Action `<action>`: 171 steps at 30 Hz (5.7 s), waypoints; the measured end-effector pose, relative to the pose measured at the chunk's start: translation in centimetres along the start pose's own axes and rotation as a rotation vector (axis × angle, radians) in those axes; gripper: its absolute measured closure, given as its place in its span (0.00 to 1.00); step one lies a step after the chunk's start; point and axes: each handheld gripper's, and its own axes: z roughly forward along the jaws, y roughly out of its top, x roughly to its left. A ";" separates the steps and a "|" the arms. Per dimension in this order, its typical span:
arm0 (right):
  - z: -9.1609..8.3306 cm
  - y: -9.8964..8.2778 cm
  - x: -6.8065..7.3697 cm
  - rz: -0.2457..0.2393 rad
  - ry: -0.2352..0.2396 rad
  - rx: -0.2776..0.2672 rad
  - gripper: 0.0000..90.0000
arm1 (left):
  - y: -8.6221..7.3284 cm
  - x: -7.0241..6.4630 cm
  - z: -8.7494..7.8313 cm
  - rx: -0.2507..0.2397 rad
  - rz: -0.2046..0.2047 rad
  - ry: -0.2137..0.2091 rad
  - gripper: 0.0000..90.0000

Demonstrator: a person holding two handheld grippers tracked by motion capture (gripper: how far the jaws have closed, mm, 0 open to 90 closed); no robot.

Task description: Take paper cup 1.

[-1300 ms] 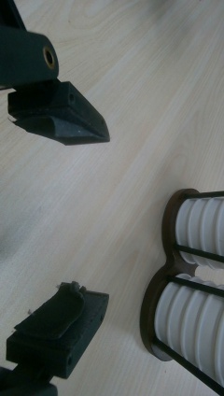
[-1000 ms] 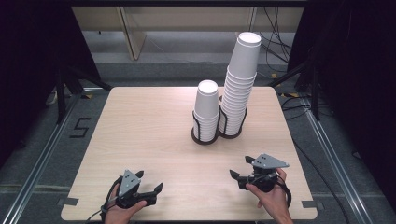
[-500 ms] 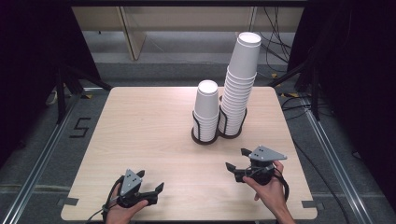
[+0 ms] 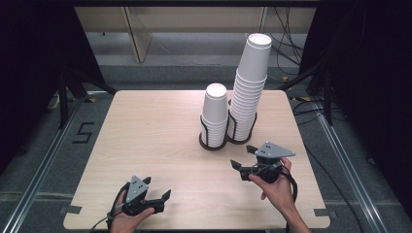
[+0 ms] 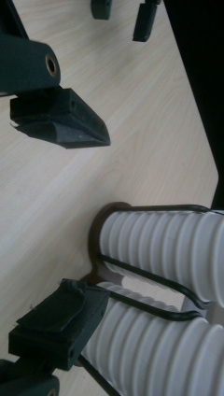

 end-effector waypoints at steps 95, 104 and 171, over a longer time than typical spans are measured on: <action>12.0 13.2 -0.9 0.174 -0.307 -0.058 0.20 | 0.1 0.2 0.2 0.011 0.030 0.009 0.16; 10.1 15.6 -0.4 0.184 -0.289 -0.118 0.21 | 0.1 0.1 0.2 0.006 0.023 0.006 0.16; 4.6 5.8 6.8 0.079 0.194 -0.072 0.21 | 0.4 -0.1 -0.2 -0.047 0.025 -0.022 0.16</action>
